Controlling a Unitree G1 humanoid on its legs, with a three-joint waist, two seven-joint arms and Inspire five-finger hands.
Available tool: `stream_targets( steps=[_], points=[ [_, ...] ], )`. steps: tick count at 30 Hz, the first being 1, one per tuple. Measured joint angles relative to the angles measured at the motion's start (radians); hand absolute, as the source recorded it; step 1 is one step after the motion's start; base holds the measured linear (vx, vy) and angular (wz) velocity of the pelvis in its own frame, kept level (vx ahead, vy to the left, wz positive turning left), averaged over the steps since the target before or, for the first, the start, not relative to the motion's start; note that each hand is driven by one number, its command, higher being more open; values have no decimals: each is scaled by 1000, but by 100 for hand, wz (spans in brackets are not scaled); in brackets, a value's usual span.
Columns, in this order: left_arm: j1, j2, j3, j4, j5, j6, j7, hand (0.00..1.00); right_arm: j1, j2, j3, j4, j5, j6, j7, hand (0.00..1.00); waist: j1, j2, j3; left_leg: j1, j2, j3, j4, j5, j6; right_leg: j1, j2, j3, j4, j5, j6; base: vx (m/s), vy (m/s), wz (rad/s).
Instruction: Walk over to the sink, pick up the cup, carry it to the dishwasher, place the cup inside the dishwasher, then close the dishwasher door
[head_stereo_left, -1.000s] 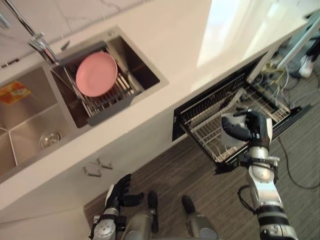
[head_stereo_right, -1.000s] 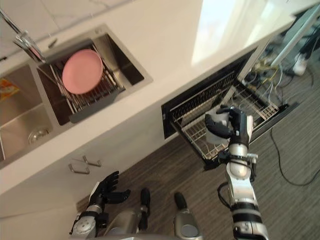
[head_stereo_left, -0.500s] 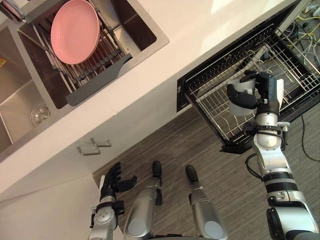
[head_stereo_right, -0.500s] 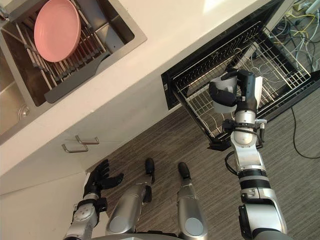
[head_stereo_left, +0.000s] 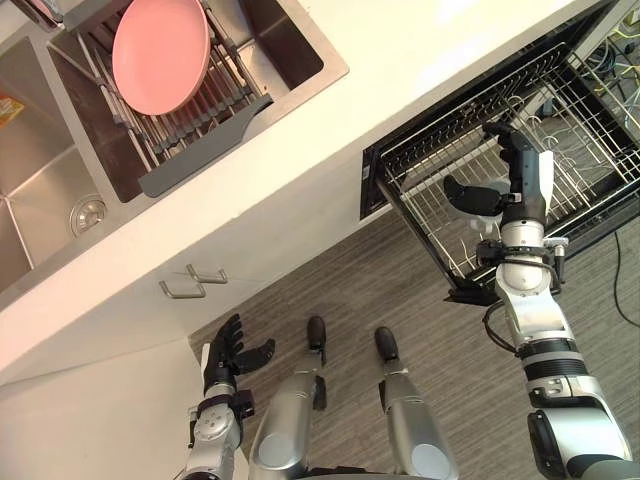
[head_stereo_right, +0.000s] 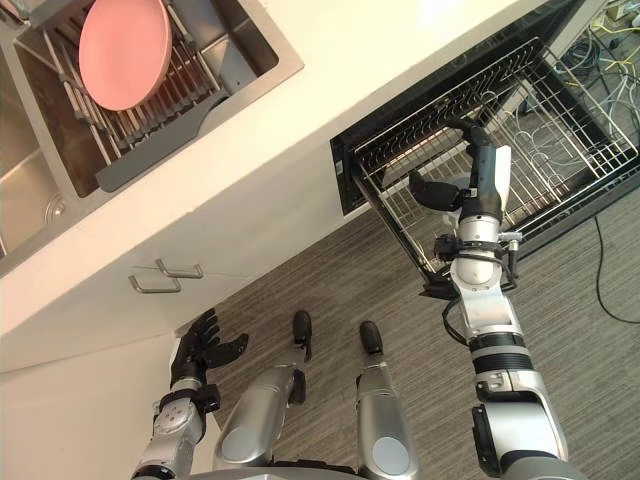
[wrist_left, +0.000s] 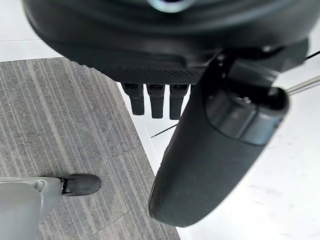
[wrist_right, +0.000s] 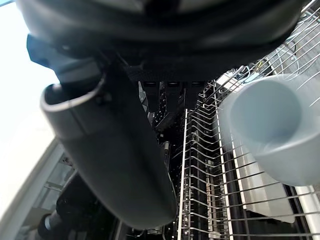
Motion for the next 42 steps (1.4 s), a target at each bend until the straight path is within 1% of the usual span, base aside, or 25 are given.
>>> stream_targets(
  steps=[9,13,14,16,18,20,21,22,23,25,27,29,32,33,35,36,37,38,40,41,42],
  points=[
    [-6,-1,0,1,0,0,4,90,21,57,-15,18,1,3,-17,90,-4,-11,9,45,6,6,-17,0,-2,37,3,-4,-8,2,0,27,-24,-3],
    [-6,-1,1,0,0,0,4,90,139,133,-55,-134,3,3,-32,90,-4,-12,9,71,7,-4,-27,-3,-7,67,-2,-27,-26,-2,-5,18,-21,6],
    [-6,-1,2,0,0,4,4,90,194,163,-59,-207,4,2,-35,90,-7,-14,9,82,7,-8,-31,-5,-8,82,-2,-32,-35,-2,-5,51,-22,8],
    [-6,-2,3,0,0,9,3,90,257,204,-75,-281,5,-1,-34,90,-13,-17,7,98,8,-19,-38,-6,-10,109,-5,-44,-53,-6,-4,72,-26,14],
    [2,-2,10,0,2,12,1,90,319,248,-86,-339,5,-4,-33,90,-22,-28,2,118,8,-27,-44,-12,-13,134,-6,-54,-62,-13,-7,87,-26,14],
    [15,-3,22,6,7,21,-4,90,400,299,-92,-408,5,-10,-22,90,-30,-49,-10,145,8,-36,-43,-26,-15,169,-7,-61,-74,-19,-10,117,-27,8],
    [17,-3,24,9,7,23,-5,90,423,309,-94,-426,5,-12,-18,90,-30,-54,-14,151,8,-39,-43,-30,-14,179,-7,-64,-76,-20,-12,124,-28,8],
    [24,-3,28,10,11,25,-7,90,466,328,-94,-456,5,-19,-8,90,-32,-66,-24,163,8,-43,-42,-37,-15,196,-8,-69,-80,-24,-16,127,-31,9],
    [28,-3,29,10,11,26,-8,90,487,339,-94,-470,5,-21,-3,90,-35,-72,-29,168,8,-47,-42,-41,-15,204,-9,-74,-84,-26,-16,129,-34,14],
    [46,-3,32,16,22,29,-17,90,552,376,-93,-530,5,-23,18,90,-39,-92,-52,189,6,-58,-38,-56,-17,237,-12,-88,-89,-37,-18,136,-40,15],
    [51,-7,33,44,23,32,-25,90,589,395,-89,-572,4,-29,35,90,-43,-97,-72,202,2,-68,-27,-70,-16,261,-17,-107,-89,-46,-18,113,-33,17],
    [58,-16,34,63,43,36,-26,90,619,402,-73,-611,4,-37,50,90,-43,-98,-92,204,-3,-77,0,-92,-15,281,-24,-122,-88,-59,-20,77,-20,20],
    [72,-47,54,76,50,40,-28,90,651,406,-21,-683,2,-44,64,90,-42,-96,-114,182,-12,-110,110,-158,-15,313,-31,-160,-59,-97,-24,49,-20,37],
    [77,-63,68,74,50,41,-28,90,663,410,2,-727,1,-44,68,90,-36,-96,-115,151,-13,-125,209,-199,-23,324,-31,-188,-24,-126,-29,27,-28,53],
    [83,-80,79,71,50,41,-28,90,665,412,26,-775,-1,-45,69,90,-29,-95,-116,99,-12,-123,328,-226,-40,329,-32,-218,5,-151,-36,9,-18,56],
    [84,-80,82,67,50,43,-29,90,666,411,40,-802,-10,-53,67,90,-28,-91,-122,59,-8,-99,406,-239,-45,337,-33,-245,17,-166,-39,-16,-4,67],
    [87,-80,82,68,50,43,-28,90,664,409,42,-819,-18,-60,67,90,-20,-90,-135,32,4,-50,448,-245,-48,344,-34,-270,18,-175,-42,-8,10,68],
    [88,-80,83,68,50,43,-28,90,663,408,42,-824,-18,-62,66,90,-13,-91,-139,29,10,-25,457,-245,-48,354,-36,-281,15,-176,-43,7,17,53],
    [90,-79,82,70,50,43,-27,90,659,388,34,-835,-20,-63,53,90,2,-92,-154,16,25,78,458,-245,-49,383,-49,-323,-11,-178,-44,31,44,62],
    [97,-78,81,77,50,44,-27,90,650,365,29,-824,-28,-63,47,90,1,-91,-175,20,28,134,427,-252,-39,390,-56,-346,-27,-177,-40,38,66,62],
    [102,-77,81,80,50,44,-27,90,642,353,26,-813,-40,-63,45,90,1,-91,-187,33,27,162,395,-261,-21,390,-60,-355,-32,-177,-35,66,88,55]
  ],
)
